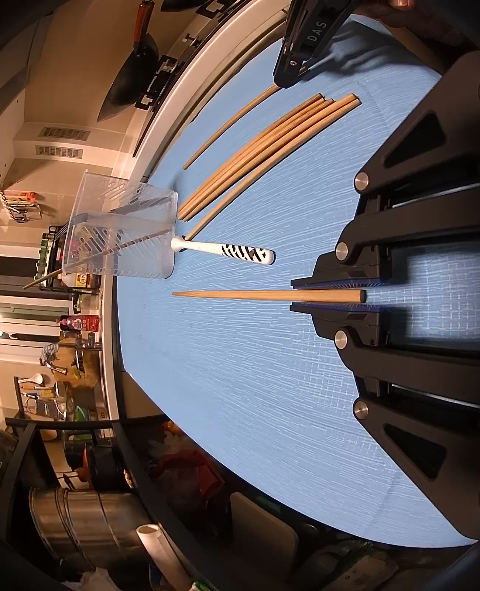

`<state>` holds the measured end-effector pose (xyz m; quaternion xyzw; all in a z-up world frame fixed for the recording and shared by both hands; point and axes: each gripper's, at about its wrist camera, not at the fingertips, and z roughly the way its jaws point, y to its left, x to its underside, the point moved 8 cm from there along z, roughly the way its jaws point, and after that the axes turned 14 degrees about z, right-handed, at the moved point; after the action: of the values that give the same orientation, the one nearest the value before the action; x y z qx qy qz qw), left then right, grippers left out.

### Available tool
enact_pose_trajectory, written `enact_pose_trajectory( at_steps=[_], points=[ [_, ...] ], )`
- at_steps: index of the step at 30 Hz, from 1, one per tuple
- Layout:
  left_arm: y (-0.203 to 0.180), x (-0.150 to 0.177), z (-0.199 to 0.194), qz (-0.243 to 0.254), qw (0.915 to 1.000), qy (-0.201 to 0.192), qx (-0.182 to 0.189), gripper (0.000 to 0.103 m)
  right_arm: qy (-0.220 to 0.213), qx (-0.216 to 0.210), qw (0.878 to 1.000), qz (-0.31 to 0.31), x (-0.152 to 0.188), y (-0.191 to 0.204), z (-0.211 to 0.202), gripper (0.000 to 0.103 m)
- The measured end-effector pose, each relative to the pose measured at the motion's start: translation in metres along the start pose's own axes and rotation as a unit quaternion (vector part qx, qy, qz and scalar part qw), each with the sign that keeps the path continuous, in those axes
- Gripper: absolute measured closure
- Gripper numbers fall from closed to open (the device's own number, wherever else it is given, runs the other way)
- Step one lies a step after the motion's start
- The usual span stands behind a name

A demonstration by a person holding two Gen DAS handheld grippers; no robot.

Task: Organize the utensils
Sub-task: 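Grasp a wooden chopstick with the left tool while the right tool grasps another chopstick, then lift and carry both held chopsticks over the clear plastic container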

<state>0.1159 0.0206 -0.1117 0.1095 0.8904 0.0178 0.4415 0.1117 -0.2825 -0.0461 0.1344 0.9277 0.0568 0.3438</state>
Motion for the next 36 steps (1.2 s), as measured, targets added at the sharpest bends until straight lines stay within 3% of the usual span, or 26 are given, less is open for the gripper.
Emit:
enact_pose_trajectory(
  at_steps=[36],
  points=[
    [-0.0026,-0.0039,0.0026,0.002,1.0000,0.001,0.002,0.096,-0.024,0.011,0.999,-0.019,-0.0037,0.0034,0.0023,0.098]
  ],
)
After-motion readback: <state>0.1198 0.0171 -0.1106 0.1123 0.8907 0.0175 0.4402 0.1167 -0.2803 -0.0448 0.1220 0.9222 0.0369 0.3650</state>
